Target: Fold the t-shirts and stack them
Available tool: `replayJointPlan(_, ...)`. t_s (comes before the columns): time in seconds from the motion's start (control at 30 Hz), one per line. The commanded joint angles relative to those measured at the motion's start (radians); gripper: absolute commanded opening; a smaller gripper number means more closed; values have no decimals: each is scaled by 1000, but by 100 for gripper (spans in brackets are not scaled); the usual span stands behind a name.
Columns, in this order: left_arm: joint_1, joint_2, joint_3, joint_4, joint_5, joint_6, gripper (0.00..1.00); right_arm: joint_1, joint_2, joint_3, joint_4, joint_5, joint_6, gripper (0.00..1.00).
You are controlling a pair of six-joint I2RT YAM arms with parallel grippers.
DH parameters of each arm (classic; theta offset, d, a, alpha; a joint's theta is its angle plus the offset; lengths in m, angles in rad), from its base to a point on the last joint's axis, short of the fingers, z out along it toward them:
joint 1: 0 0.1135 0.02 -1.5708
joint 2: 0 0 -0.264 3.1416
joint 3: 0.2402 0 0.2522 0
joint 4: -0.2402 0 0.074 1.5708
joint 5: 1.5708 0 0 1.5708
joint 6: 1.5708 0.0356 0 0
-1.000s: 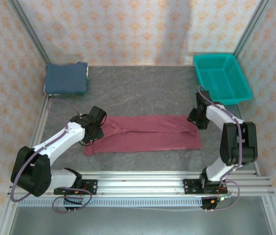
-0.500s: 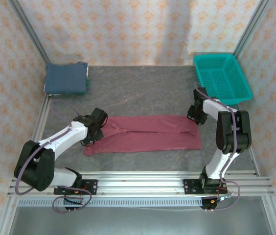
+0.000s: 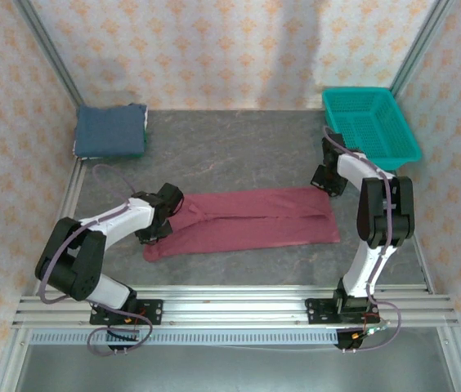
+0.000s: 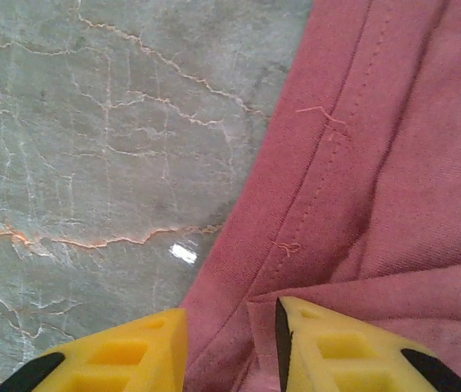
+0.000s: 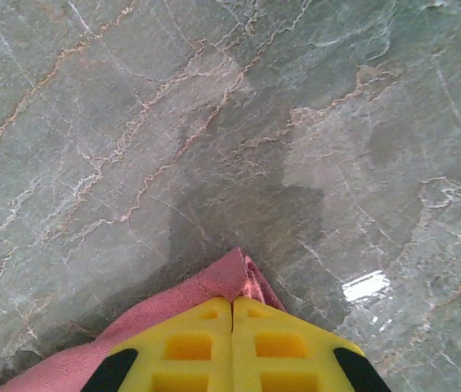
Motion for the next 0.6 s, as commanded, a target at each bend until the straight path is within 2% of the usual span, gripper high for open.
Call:
replayJointPlan(0.0,12,20,9,-41,-64,2,32,-8,20,74,-11,72,-64,0)
replayJointPlan(0.37,12,72,54,-56,-103,45,31,-7,111,183,-29,150,-153,0)
replayJointPlan(0.57,13,95,89,-71,-119,72,31,-8,93,174,41,169,-173,0)
